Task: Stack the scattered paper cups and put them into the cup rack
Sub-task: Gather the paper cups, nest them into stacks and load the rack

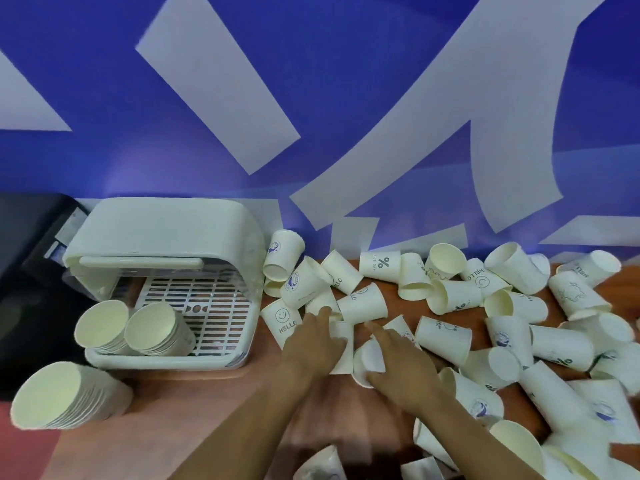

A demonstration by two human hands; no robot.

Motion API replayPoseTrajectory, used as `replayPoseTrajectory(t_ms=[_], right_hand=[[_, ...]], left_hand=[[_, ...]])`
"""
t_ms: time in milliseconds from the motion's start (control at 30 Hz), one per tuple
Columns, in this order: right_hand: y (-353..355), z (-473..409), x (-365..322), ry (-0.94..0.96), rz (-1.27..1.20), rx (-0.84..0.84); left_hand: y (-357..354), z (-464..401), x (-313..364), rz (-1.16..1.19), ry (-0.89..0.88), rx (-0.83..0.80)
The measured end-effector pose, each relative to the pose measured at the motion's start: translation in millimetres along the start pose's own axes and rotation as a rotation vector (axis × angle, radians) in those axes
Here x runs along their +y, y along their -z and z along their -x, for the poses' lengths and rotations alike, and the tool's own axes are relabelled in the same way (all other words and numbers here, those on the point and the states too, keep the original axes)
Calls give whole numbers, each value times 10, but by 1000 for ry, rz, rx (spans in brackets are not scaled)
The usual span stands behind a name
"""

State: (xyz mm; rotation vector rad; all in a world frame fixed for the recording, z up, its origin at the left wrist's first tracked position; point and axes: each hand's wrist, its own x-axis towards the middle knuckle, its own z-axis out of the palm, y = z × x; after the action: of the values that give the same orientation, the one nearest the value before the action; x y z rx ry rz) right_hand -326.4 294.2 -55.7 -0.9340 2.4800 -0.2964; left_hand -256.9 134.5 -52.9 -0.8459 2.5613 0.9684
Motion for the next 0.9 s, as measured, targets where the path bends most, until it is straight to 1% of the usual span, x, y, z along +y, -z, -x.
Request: replayPoseTrajectory(t_ms=[167,233,400,533,667,833,900], right_hand=[[-106,-45,63,-52,-108,-13],[-138,-50,93,-58,-106,-23],[-136,-37,102,-80,-112,-15],[-92,1,64,-88,-112,8],[-18,89,27,-82,-201,70],[139,211,-94,-26,-302,166],[183,253,-155,-9,-348,208]], left_hand=[[-143,-152,9,-30,52,13],[-177,-181,13,-46,54,18],[-222,-203,8,3,51,-2],[-188,-144,1,56,13,-17],[-130,9,-35,131,-6,3],[72,285,-92,151,-53,56],[188,399,-118,125,-71,88]])
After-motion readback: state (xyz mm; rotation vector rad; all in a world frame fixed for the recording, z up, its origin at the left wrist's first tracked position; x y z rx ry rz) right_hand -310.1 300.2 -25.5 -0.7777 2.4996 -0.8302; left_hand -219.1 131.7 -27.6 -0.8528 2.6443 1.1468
